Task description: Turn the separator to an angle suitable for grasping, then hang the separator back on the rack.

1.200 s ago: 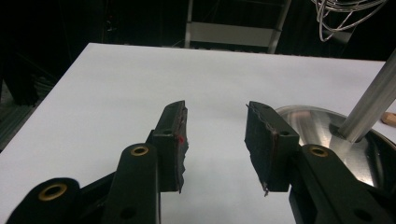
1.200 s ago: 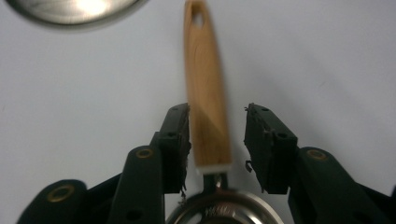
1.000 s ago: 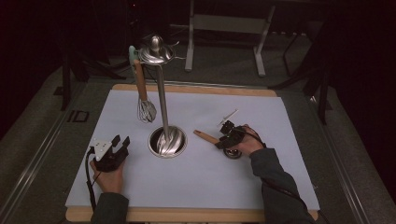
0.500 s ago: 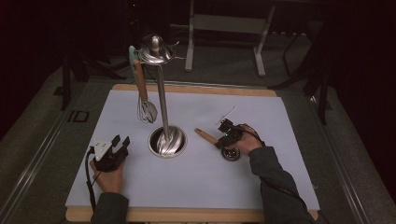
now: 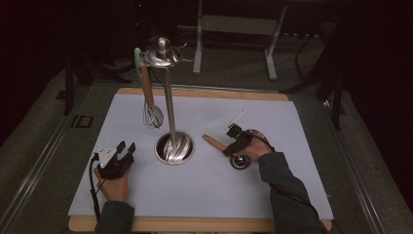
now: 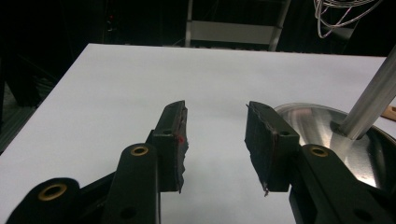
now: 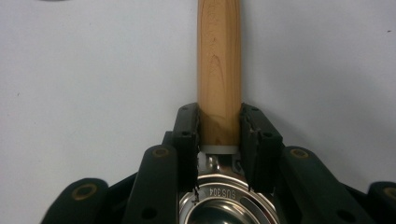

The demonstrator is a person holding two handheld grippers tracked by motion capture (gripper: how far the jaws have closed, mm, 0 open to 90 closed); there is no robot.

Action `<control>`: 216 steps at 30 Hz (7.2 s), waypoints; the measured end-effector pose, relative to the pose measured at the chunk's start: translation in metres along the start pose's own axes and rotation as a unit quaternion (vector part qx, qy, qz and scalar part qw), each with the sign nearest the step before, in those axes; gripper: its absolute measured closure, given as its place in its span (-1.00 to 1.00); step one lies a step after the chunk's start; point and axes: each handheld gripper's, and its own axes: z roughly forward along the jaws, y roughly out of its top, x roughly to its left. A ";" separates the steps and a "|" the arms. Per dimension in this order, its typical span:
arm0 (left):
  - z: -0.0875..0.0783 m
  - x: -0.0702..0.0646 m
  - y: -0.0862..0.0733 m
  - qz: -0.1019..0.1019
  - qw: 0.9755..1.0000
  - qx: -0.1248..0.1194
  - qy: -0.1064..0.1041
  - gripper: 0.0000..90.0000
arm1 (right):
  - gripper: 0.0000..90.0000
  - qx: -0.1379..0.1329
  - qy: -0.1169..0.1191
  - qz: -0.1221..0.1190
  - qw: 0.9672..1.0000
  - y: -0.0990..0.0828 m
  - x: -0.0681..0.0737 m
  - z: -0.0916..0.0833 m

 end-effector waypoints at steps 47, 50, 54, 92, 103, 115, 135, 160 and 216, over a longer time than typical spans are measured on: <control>0.001 -0.001 0.000 0.002 1.000 0.004 -0.001 0.30 | 0.58 -0.108 -0.045 -0.054 0.992 0.002 0.038 -0.030; 0.001 -0.001 0.000 0.003 1.000 0.004 -0.001 0.30 | 0.58 -0.132 -0.043 -0.056 0.989 0.002 0.042 -0.037; 0.001 -0.001 0.000 0.003 1.000 0.005 0.000 0.29 | 0.58 -0.161 -0.051 -0.074 0.983 0.004 0.052 -0.047; 0.001 0.000 0.000 -0.001 1.000 0.004 -0.002 0.29 | 0.58 -0.280 -0.056 -0.133 0.949 0.012 0.103 -0.103; 0.001 0.000 0.000 0.001 1.000 0.005 -0.001 0.29 | 0.58 -0.291 -0.060 -0.151 0.943 0.016 0.112 -0.114; 0.001 -0.001 0.000 0.002 1.000 0.007 -0.002 0.29 | 0.58 -0.302 -0.064 -0.160 0.938 0.018 0.118 -0.126; 0.001 -0.001 0.000 0.002 1.000 0.007 -0.002 0.29 | 0.58 -0.319 -0.071 -0.190 0.926 0.022 0.137 -0.146; 0.002 -0.001 0.000 0.003 1.000 0.008 -0.003 0.29 | 0.58 -0.346 -0.073 -0.201 0.913 0.030 0.150 -0.166; 0.002 -0.001 0.000 0.004 1.000 0.011 -0.002 0.29 | 0.58 -0.376 -0.086 -0.216 0.897 0.041 0.162 -0.197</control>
